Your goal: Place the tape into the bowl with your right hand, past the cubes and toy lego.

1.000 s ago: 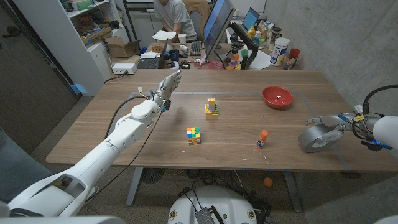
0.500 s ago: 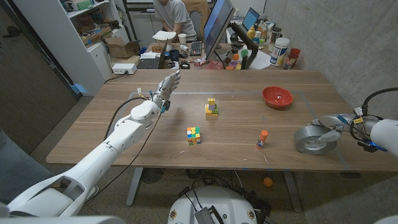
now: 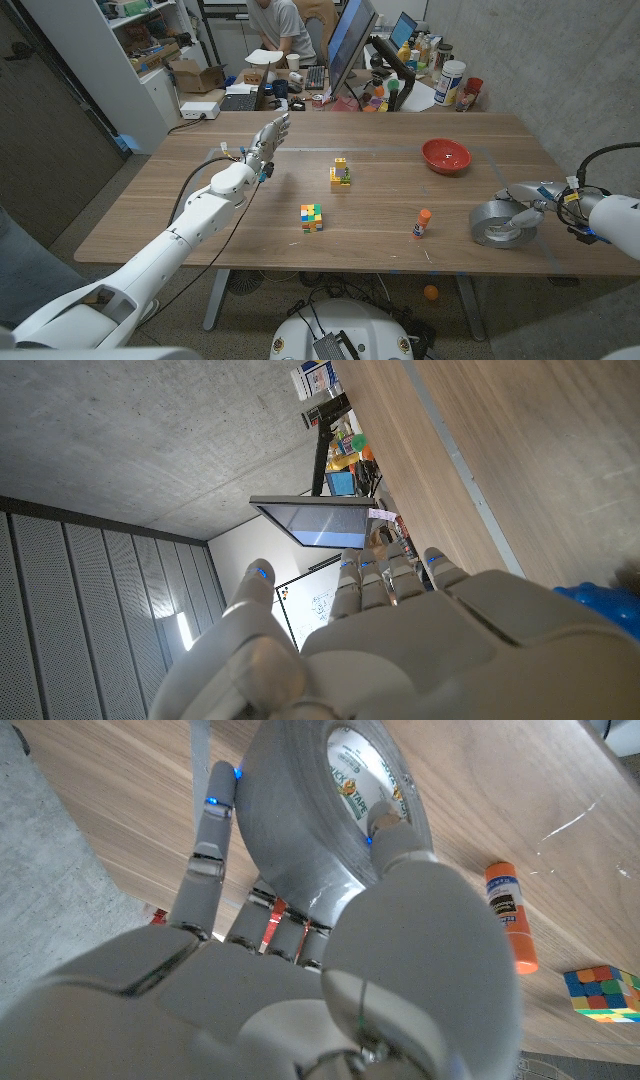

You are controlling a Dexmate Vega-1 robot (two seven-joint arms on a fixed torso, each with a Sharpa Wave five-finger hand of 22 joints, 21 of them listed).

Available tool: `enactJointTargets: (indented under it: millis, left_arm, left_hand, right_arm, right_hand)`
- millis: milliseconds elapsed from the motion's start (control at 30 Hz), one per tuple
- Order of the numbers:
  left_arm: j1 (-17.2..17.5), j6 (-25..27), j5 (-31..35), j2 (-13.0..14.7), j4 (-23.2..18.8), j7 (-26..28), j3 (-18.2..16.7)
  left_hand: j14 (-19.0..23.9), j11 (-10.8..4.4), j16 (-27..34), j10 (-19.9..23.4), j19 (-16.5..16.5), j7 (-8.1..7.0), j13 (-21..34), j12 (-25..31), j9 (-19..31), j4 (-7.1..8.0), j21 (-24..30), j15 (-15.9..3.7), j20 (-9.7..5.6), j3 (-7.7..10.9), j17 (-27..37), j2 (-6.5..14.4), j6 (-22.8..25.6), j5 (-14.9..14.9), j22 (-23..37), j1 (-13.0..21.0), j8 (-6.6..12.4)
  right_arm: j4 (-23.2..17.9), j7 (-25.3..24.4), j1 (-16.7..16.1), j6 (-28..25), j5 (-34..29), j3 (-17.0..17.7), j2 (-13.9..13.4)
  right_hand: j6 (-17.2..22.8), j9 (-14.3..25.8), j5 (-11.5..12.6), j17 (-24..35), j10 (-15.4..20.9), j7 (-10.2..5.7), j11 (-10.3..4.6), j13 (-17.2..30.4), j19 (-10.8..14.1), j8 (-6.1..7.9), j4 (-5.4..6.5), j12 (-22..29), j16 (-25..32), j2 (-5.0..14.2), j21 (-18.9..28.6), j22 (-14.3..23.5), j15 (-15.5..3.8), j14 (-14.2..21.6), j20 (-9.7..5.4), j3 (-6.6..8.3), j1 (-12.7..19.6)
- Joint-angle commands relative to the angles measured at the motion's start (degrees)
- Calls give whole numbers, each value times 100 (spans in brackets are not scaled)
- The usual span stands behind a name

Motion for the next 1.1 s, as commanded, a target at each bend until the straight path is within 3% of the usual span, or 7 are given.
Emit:
enactJointTargets:
  millis: [33, 700, 1100]
  left_arm:
    - [21, -26, -12, 5, -27, 19, -15]
    - [-3, 17, 4, 74, -73, -34, -10]
    - [-54, -73, 34, 120, -97, -57, -73]
  left_hand:
    - [5, 22, 33, 18, -18, 21, 16, 19, 6, 5, 19, 30, 46, -15, 17, 0, 32, 13, 10, -4, -15]
    - [17, 22, 35, 25, -4, 24, 18, 18, 6, 6, 28, 38, 48, -15, 19, 1, 24, 13, 12, -7, -19]
    - [25, 31, 35, 35, 14, 23, 20, 18, 6, 4, 36, 49, 51, -16, 20, -1, 26, 13, 11, -8, -19]
  right_arm:
    - [-3, -311, 13, 46, 1, 39, 6]
    - [-123, -97, 114, 20, 39, 213, -35]
    - [-273, 114, 332, -136, -111, 212, -78]
  right_hand:
    - [1061, 122, 54, 379, 123, -331, -4, 210, 1154, 116, 13, 193, 130, 1107, 125, 29, -797, 256, -1154, -73, 1273]
    - [1153, 257, 93, 494, 137, -309, 8, 552, 1132, 208, 90, 452, -36, 1170, 267, 26, -739, 321, -1144, -124, 1328]
    - [1068, 379, 106, 588, 121, -399, -25, 740, 1102, 236, 73, 577, -100, 1171, 340, 16, -794, 381, -1130, -165, 1398]
